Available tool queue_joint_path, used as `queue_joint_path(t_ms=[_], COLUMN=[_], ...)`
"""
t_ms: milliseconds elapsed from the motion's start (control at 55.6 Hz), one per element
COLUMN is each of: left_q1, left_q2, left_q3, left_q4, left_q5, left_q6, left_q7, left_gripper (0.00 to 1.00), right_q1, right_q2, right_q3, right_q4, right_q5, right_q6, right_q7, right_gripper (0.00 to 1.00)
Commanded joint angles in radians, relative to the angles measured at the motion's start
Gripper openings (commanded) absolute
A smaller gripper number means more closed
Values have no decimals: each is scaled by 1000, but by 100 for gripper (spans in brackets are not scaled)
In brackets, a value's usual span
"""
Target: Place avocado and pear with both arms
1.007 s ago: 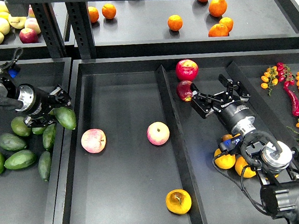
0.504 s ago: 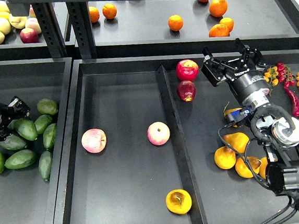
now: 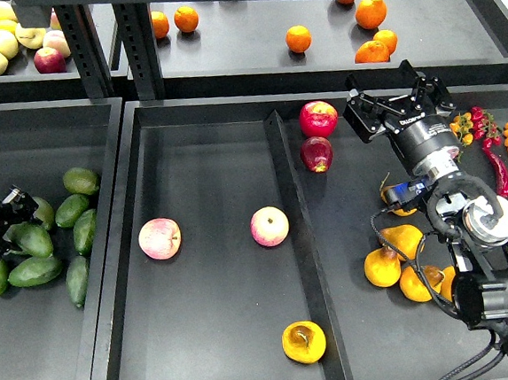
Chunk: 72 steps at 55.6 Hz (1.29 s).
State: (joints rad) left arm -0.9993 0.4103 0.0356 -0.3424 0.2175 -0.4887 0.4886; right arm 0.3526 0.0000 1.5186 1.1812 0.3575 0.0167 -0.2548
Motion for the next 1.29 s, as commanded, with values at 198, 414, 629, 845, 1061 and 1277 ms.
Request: queue_joint_path(t_ms=[198, 414, 629, 845, 1061, 1277], left_q1=[7, 10, 10, 5, -12, 4], left_q2=[-80, -79, -80, -80, -80, -70], left_q3=[0, 0, -5, -5, -75, -491], left_q4=[86, 95, 92, 92, 92, 46], left_q5=[5, 11, 9, 9, 9, -12], left_q6=[0, 0, 0, 0, 0, 0], left_q7=[0, 0, 0, 0, 0, 0], left_gripper=[44, 64, 81, 87, 97, 98], right_q1=[-6, -14, -15, -23, -37, -64], right_q2=[0, 0, 0, 0, 0, 0], right_q3=[-5, -6, -9, -11, -11, -12], right_q4=[1, 1, 3, 8, 8, 8], right_q5=[0, 1, 1, 1, 1, 1], right_q6=[3, 8, 8, 8, 9, 11], right_q7=[0, 0, 0, 0, 0, -3], right_gripper=[100, 100, 100, 100, 100, 100])
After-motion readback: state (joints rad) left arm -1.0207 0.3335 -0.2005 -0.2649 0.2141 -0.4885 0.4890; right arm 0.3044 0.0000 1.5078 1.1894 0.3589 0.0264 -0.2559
